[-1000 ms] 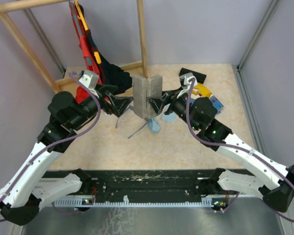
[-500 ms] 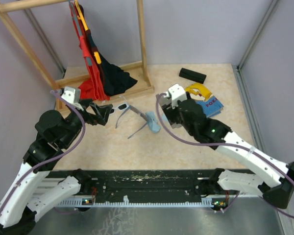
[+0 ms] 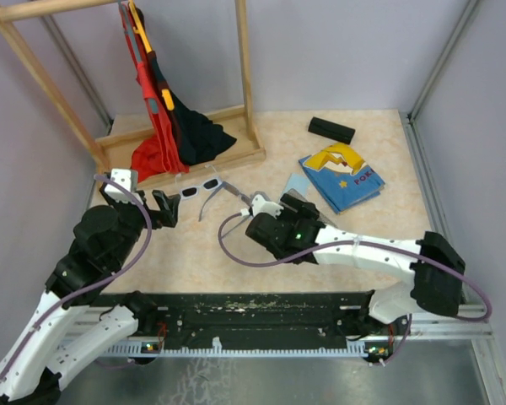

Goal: Organize the sunglasses
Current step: Place the sunglasses case at the center of the board.

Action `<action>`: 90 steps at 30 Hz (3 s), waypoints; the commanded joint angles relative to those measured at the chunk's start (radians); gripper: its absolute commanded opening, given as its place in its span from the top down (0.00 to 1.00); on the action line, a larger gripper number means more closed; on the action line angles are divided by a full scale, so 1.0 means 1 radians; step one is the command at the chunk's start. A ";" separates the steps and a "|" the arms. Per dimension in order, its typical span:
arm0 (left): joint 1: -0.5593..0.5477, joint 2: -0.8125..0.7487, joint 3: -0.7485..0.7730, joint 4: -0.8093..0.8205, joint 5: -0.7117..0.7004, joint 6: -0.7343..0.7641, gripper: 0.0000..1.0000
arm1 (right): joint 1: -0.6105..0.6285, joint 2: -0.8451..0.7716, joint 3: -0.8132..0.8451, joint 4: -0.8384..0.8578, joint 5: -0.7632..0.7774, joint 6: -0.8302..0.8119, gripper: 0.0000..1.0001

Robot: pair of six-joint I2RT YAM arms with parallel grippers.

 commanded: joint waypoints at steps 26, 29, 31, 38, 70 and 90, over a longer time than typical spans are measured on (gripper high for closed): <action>0.003 -0.048 -0.076 -0.014 -0.035 -0.057 0.00 | 0.187 0.449 0.000 0.001 0.196 0.232 0.68; 0.003 -0.048 -0.079 -0.009 -0.033 -0.059 0.00 | 0.210 0.476 0.008 -0.014 0.191 0.263 0.62; 0.003 -0.044 -0.080 -0.004 -0.027 -0.060 0.00 | 0.219 0.491 0.013 -0.019 0.177 0.276 0.59; 0.003 -0.046 -0.085 -0.007 -0.014 -0.065 0.00 | 0.247 0.534 0.021 -0.047 0.172 0.343 0.43; 0.003 -0.067 -0.094 -0.063 -0.001 -0.145 0.00 | 0.370 0.169 -0.011 0.192 -0.151 0.292 0.04; 0.003 0.008 -0.124 -0.065 0.057 -0.234 0.00 | 0.143 -0.348 -0.277 0.574 -0.597 0.341 0.02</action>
